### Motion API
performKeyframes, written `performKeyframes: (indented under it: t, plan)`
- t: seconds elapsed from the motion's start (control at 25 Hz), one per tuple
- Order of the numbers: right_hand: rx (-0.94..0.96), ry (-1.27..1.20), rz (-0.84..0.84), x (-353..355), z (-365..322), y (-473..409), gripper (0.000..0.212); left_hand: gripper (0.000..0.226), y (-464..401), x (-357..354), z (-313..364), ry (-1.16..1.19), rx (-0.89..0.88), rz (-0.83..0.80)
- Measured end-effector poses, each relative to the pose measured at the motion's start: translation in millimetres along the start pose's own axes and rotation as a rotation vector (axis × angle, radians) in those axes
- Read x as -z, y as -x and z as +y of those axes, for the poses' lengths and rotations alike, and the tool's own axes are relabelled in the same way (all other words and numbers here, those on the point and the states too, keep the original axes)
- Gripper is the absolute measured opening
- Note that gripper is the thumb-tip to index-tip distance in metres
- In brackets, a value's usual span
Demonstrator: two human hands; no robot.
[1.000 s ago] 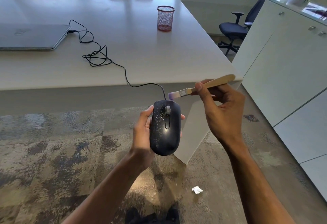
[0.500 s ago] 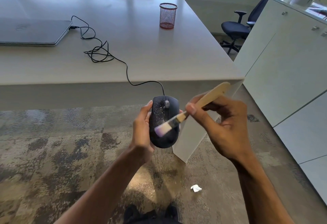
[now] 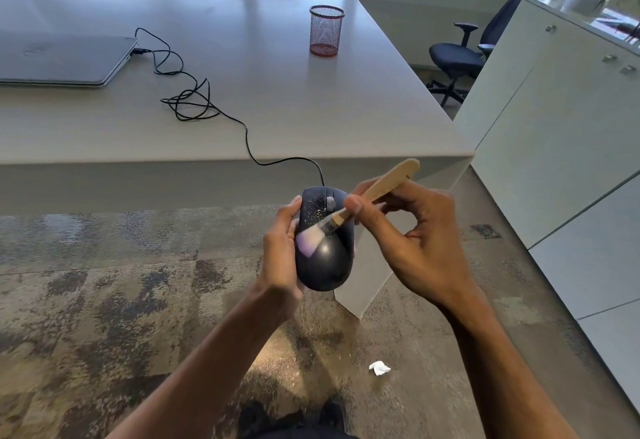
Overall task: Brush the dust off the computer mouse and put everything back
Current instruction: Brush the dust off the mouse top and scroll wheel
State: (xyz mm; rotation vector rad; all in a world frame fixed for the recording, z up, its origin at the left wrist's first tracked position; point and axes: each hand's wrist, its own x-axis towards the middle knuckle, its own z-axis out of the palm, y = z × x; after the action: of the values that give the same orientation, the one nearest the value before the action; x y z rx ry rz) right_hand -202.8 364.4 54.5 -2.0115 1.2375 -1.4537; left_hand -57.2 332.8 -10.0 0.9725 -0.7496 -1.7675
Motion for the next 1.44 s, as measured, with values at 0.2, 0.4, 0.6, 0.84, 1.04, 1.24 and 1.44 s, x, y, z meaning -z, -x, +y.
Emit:
performKeyframes:
  t: [0.2, 0.4, 0.6, 0.84, 1.04, 1.24, 1.44]
  plan:
    - [0.005, -0.052, 0.104, -5, 0, -5, 0.007, 0.068, -1, 3, -1, 0.013, 0.027, 0.044]
    - [-0.008, -0.096, -0.049, -6, 0, -1, 0.007, 0.055, -6, 8, 0, 0.052, 0.008, -0.001]
    - [-0.047, -0.035, 0.092, -12, 7, -12, 0.005, 0.057, -7, 9, -4, -0.015, -0.013, -0.031]
    - [-0.011, 0.058, 0.178, -18, 15, -26, 0.006, 0.058, -8, 11, -8, -0.011, 0.023, -0.084]
    - [0.024, -0.066, 0.080, -9, 13, -27, 0.005, 0.067, -6, 13, -6, 0.008, 0.044, -0.065]
    - [-0.062, 0.055, 0.111, -10, 17, -34, 0.005, 0.070, -2, 12, -6, 0.014, 0.060, -0.089]
    - [-0.046, -0.015, 0.183, -5, 17, -38, 0.005, 0.066, -1, 12, -5, 0.019, 0.075, -0.097]
